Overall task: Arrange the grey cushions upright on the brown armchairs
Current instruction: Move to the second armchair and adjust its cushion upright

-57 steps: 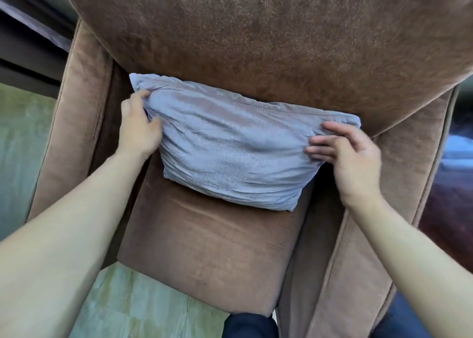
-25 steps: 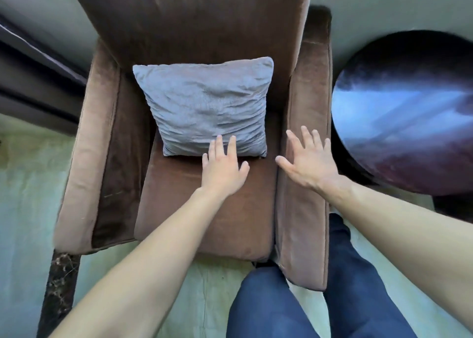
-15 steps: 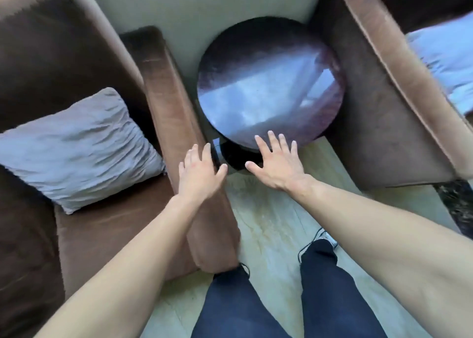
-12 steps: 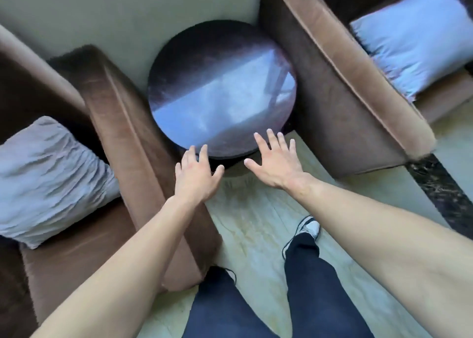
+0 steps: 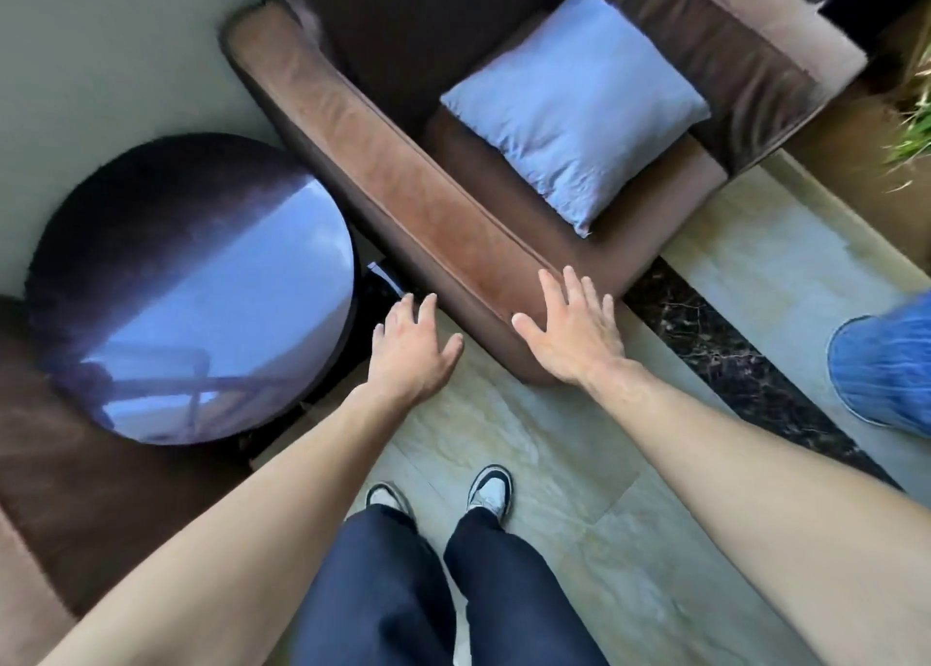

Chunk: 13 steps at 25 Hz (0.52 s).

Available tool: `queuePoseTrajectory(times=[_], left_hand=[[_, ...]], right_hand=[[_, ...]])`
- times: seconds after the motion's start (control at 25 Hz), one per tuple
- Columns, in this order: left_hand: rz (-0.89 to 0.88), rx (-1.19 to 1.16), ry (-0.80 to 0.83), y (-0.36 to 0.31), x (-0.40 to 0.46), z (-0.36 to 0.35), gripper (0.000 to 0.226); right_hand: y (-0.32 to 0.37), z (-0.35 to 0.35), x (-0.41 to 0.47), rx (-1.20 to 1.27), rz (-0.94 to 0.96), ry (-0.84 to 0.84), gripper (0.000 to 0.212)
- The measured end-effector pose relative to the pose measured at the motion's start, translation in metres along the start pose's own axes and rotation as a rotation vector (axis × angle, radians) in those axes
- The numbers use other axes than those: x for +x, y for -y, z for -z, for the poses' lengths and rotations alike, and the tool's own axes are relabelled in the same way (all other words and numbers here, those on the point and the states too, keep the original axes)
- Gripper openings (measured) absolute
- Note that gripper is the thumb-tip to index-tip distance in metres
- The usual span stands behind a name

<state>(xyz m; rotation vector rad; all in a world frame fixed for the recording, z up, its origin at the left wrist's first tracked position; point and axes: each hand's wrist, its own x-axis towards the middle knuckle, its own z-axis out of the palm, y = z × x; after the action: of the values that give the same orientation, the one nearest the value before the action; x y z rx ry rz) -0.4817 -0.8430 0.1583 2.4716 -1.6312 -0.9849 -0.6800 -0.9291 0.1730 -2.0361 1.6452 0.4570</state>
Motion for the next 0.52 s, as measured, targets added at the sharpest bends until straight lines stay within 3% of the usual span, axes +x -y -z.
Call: queuePoseTrajectory(times=[0.16,0.4,0.52], left_hand=[[-0.089,-0.004,0.055,-0.039,0.067,0.013,0.068],[-0.122,-0.279,0.045,-0.089,0.197,0.036,0.047],[-0.054,-0.383,0.075,-0.115,0.25,0.042,0.05]], right_hand=[[-0.03,0.019,0.056,0.032,-0.1,0.042,0.081],[-0.054,0.068,0.173,0.083,-0.245,0.079,0.079],[-0.07,0.095,0.235,0.093,-0.284,0.114,0.078]])
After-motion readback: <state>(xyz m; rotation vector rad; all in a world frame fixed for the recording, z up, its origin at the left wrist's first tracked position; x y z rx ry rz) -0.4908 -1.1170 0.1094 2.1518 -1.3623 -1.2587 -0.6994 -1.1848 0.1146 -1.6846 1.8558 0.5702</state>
